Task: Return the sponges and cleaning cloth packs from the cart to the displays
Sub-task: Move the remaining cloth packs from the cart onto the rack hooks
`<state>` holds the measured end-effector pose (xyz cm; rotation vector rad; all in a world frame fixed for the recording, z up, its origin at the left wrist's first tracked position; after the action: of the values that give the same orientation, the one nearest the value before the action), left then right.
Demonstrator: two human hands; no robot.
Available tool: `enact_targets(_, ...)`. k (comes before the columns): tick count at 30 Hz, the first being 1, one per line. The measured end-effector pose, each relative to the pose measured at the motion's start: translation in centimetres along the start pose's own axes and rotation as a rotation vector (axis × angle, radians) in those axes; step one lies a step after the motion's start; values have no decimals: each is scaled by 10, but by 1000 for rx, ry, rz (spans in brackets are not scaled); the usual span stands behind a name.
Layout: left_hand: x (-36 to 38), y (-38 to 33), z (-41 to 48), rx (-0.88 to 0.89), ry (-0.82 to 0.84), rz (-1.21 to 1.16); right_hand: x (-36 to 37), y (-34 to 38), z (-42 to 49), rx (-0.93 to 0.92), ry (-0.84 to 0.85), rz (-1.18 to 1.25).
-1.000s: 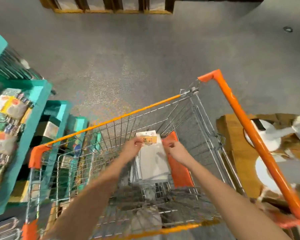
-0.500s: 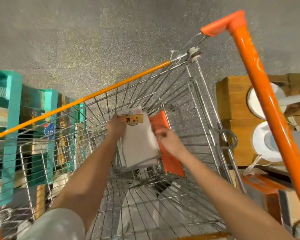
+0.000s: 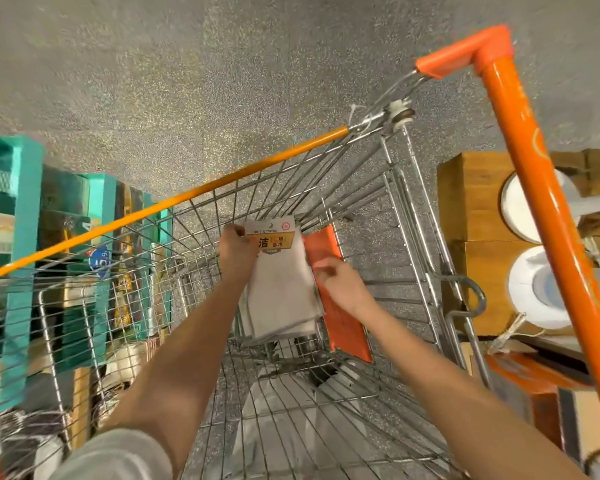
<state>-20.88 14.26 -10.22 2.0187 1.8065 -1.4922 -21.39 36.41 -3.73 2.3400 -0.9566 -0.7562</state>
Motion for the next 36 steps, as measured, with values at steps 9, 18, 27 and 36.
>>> enact_targets(9, -9, 8, -8, 291, 72, 202, 12, 5, 7, 1, -17, -43)
enact_targets(18, -12, 23, 2, 268, 74, 321, 28, 9, 13, 14, -19, -12)
enact_targets(27, -59, 54, -6, -59, 159, -195, 41, 24, 34, 14, -7, -155)
enact_targets(36, -129, 133, 12, -173, 322, -284, 63, 59, 109, 61, -111, -238)
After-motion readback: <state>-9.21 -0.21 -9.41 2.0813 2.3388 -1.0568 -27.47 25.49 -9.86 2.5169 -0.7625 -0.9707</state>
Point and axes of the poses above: each hand's wrist, its own z-axis towards the middle knuckle, its own x-axis out of the palm, y = z × x, the point moved 4 cm from there along z, towards the middle knuckle, and after that the axes turned 4 degrees about z, right-handed, at the moved point
